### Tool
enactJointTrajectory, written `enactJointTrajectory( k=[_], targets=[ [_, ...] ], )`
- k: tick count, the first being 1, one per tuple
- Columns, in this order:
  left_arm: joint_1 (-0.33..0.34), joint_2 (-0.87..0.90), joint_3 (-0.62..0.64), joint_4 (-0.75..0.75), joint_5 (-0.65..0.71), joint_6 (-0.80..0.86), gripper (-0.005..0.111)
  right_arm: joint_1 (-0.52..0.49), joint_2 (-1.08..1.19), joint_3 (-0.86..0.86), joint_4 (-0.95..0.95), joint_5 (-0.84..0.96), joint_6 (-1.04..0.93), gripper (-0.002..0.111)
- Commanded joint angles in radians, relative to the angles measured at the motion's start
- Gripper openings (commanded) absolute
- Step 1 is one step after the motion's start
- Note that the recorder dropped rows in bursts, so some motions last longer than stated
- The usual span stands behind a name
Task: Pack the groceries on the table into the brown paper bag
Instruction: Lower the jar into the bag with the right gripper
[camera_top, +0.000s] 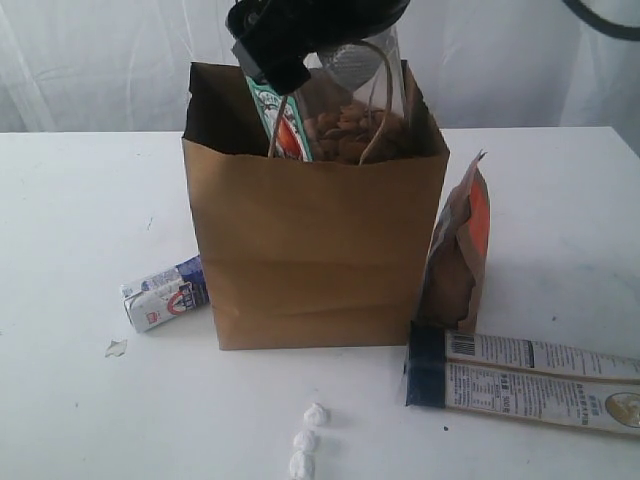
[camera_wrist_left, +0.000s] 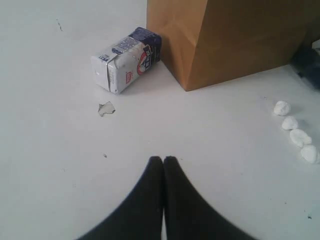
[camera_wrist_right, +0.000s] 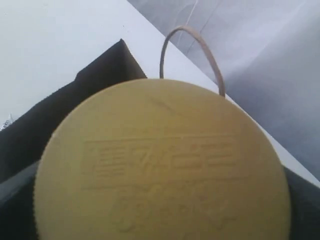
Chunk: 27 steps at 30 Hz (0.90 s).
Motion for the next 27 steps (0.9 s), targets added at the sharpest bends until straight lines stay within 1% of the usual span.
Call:
enactJointTrajectory(
  k=[1,3,6,9,12,21,23,25,27],
  targets=[
    [-0.003,-0.004,0.004,-0.005,0.000,-0.005,0.000,-0.006,0.026,-0.021,-0.056,0.020,-0.041,0.086],
    [-0.003,-0.004,0.004,-0.005,0.000,-0.005,0.000,0.000,0.031,-0.021,-0.056,0.025,-0.087,0.086],
    [-0.003,-0.004,0.004,-0.005,0.000,-0.005,0.000,0.019,0.031,-0.021,-0.056,0.043,-0.096,0.086],
    [-0.003,-0.004,0.004,-0.005,0.000,-0.005,0.000,0.024,0.059,-0.021,-0.070,0.098,-0.100,0.093],
    [-0.003,-0.004,0.004,-0.005,0.000,-0.005,0.000,0.028,0.070,-0.021,-0.070,0.115,-0.100,0.098],
    [-0.003,-0.004,0.004,-0.005,0.000,-0.005,0.000,0.046,0.068,-0.052,-0.090,0.087,-0.119,0.099],
    [-0.003,-0.004,0.004,-0.005,0.000,-0.005,0.000,0.046,0.068,-0.052,-0.084,0.106,-0.116,0.099],
    [-0.003,-0.004,0.004,-0.005,0.000,-0.005,0.000,0.050,0.068,-0.056,-0.061,0.168,-0.088,0.099],
    [-0.003,-0.004,0.004,-0.005,0.000,-0.005,0.000,0.052,0.073,-0.048,-0.116,0.171,-0.086,0.099]
  ],
)
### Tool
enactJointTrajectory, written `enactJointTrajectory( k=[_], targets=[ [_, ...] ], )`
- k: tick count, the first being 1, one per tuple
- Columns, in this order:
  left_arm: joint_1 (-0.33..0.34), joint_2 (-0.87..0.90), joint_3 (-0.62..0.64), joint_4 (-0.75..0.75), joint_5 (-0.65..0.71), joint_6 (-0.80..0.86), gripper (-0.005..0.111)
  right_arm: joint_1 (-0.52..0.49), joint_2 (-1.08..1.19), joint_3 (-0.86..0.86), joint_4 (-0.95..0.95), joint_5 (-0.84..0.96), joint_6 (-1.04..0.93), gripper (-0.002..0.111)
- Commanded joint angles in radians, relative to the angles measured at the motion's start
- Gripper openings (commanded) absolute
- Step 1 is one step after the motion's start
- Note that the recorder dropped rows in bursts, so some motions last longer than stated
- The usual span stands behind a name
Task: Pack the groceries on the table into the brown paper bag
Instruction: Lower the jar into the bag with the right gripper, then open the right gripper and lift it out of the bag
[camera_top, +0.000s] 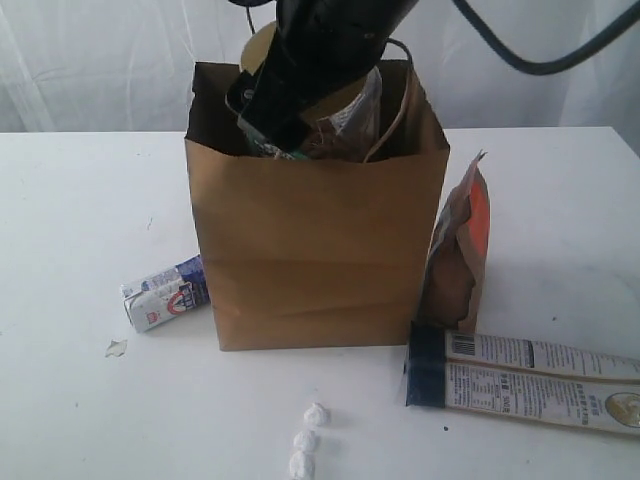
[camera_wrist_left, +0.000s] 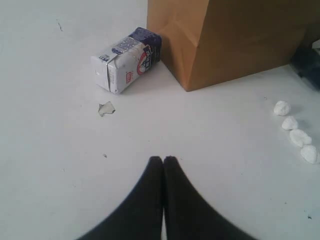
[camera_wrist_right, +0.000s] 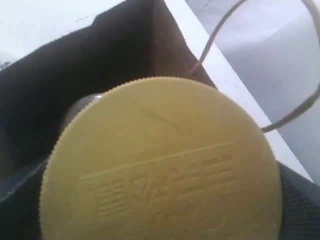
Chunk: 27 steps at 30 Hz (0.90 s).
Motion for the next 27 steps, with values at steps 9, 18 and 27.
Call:
enactJointTrajectory(
  k=[9,18,27],
  targets=[
    [-0.003,-0.004,0.004,-0.005,0.000,-0.005,0.000,-0.003,-0.030,-0.085,0.014,0.131,0.090,0.099],
    [-0.003,-0.004,0.004,-0.005,0.000,-0.005,0.000,-0.023,-0.017,-0.085,0.039,0.121,0.090,0.099],
    [-0.003,-0.004,0.004,-0.005,0.000,-0.005,0.000,-0.023,-0.017,-0.085,0.048,0.098,0.089,0.099]
  ],
)
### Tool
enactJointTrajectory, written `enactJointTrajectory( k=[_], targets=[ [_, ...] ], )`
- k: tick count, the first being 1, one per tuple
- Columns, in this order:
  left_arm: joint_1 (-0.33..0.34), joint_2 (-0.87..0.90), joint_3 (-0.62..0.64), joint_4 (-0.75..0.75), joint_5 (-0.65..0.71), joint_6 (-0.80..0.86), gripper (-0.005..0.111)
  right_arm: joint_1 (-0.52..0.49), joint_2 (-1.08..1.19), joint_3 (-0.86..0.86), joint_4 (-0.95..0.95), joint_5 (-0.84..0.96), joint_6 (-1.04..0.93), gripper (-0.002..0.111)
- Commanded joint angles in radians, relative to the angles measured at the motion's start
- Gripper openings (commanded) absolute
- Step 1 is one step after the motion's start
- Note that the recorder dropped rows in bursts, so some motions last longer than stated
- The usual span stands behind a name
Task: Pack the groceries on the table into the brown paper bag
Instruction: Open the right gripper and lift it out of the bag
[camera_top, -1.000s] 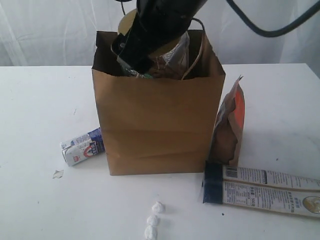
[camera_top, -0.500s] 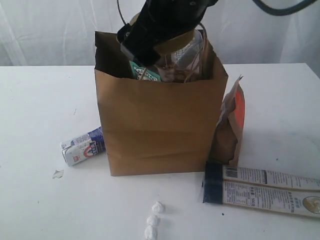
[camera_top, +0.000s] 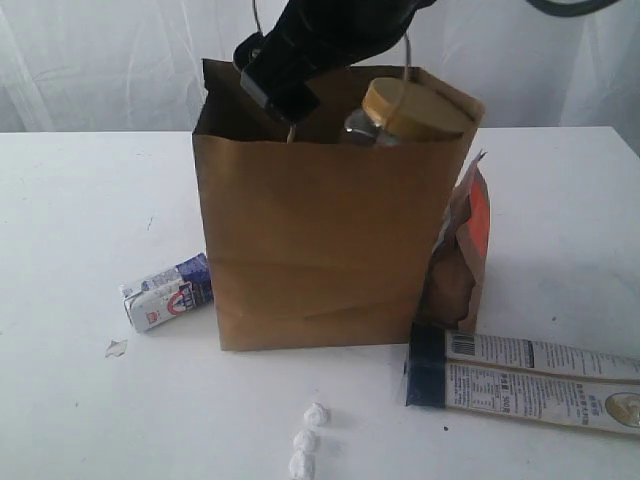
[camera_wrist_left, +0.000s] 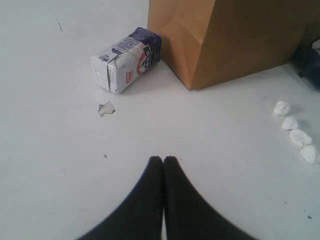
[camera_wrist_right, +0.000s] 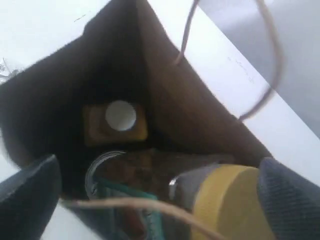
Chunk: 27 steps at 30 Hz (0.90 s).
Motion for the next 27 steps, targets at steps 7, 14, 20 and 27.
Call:
enactJointTrajectory(
  k=[7,14,20,27],
  targets=[
    [-0.003,-0.004,0.004,-0.005,0.000,-0.005,0.000,-0.004,-0.006,-0.005,0.004,-0.011,0.005,0.099],
    [-0.003,-0.004,0.004,-0.005,0.000,-0.005,0.000,-0.004,-0.006,-0.009,0.008,-0.012,0.005,0.099],
    [-0.003,-0.004,0.004,-0.005,0.000,-0.005,0.000,-0.004,-0.069,-0.011,0.004,-0.083,0.026,0.099],
    [-0.003,-0.004,0.004,-0.005,0.000,-0.005,0.000,-0.004,-0.170,-0.011,-0.008,-0.128,0.085,0.099]
  ],
)
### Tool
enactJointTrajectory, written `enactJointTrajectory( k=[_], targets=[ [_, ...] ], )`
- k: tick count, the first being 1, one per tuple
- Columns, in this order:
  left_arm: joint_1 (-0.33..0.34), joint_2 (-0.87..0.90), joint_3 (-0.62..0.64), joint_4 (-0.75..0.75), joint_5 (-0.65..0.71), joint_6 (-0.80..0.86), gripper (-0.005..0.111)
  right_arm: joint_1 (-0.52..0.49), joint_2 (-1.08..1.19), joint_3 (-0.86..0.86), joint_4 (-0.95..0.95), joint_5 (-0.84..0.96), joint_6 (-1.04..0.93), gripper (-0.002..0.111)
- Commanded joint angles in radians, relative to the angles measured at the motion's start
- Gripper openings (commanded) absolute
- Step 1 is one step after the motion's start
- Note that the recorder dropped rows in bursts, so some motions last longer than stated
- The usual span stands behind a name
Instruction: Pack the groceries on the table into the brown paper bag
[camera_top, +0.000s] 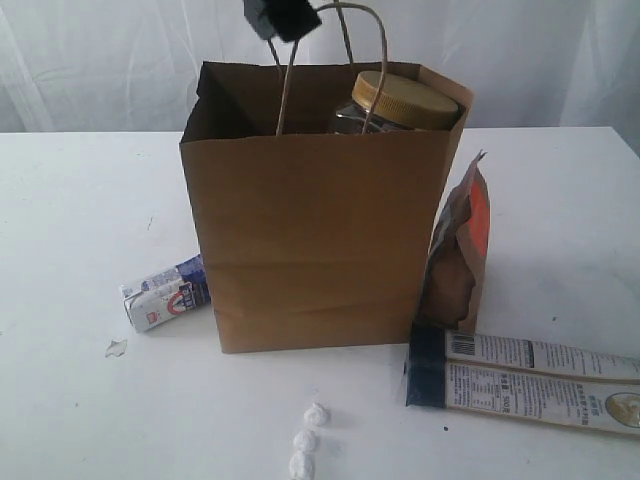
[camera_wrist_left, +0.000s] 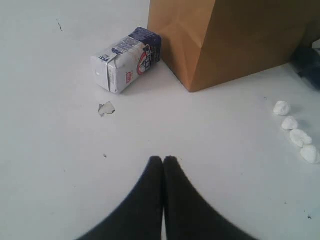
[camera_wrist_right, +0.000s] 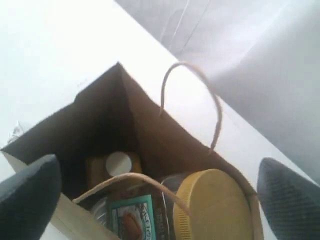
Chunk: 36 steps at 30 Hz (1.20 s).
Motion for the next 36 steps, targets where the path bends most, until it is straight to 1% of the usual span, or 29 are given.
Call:
enactJointTrajectory(
  k=[1,7,12,15,20,24,30,31,32,33,34,35,36],
  targets=[
    [-0.003,-0.004,0.004,-0.005,0.000,-0.005,0.000,-0.004,-0.070,-0.008,-0.018,-0.020,0.045,0.099],
    [-0.003,-0.004,0.004,-0.005,0.000,-0.005,0.000,-0.004,-0.144,-0.008,-0.078,0.016,0.126,0.098],
    [-0.003,-0.004,0.004,-0.005,0.000,-0.005,0.000,-0.004,-0.212,-0.006,-0.094,0.063,0.148,0.092],
    [-0.003,-0.004,0.004,-0.005,0.000,-0.003,0.000,-0.004,-0.256,-0.006,-0.094,0.110,0.148,0.088],
    [-0.003,-0.004,0.004,-0.005,0.000,0.027,0.000,-0.004,-0.331,0.027,-0.129,0.210,0.148,0.088],
    [-0.003,-0.004,0.004,-0.005,0.000,0.027,0.000,-0.004,-0.412,0.133,-0.137,0.214,0.180,0.088],
    [-0.003,-0.004,0.004,-0.005,0.000,0.027,0.000,-0.004,-0.534,0.329,-0.157,0.199,0.302,0.088],
    [-0.003,-0.004,0.004,-0.005,0.000,0.043,0.000,-0.004,-0.574,0.410,-0.151,0.187,0.336,0.088],
    [-0.003,-0.004,0.004,-0.005,0.000,0.044,0.000,-0.004,-0.590,0.442,-0.149,0.187,0.346,0.088],
    [-0.003,-0.004,0.004,-0.005,0.000,0.044,0.000,-0.004,-0.617,0.519,-0.124,0.187,0.349,0.088],
    [-0.003,-0.004,0.004,-0.005,0.000,0.044,0.000,-0.004,-0.626,0.558,-0.110,0.185,0.349,0.088],
    [-0.003,-0.004,0.004,-0.005,0.000,0.044,0.000,-0.004,-0.640,0.633,-0.055,0.157,0.343,0.088],
    [-0.003,-0.004,0.004,-0.005,0.000,0.044,0.000,-0.004,-0.643,0.661,-0.026,0.140,0.341,0.088]
  ],
)
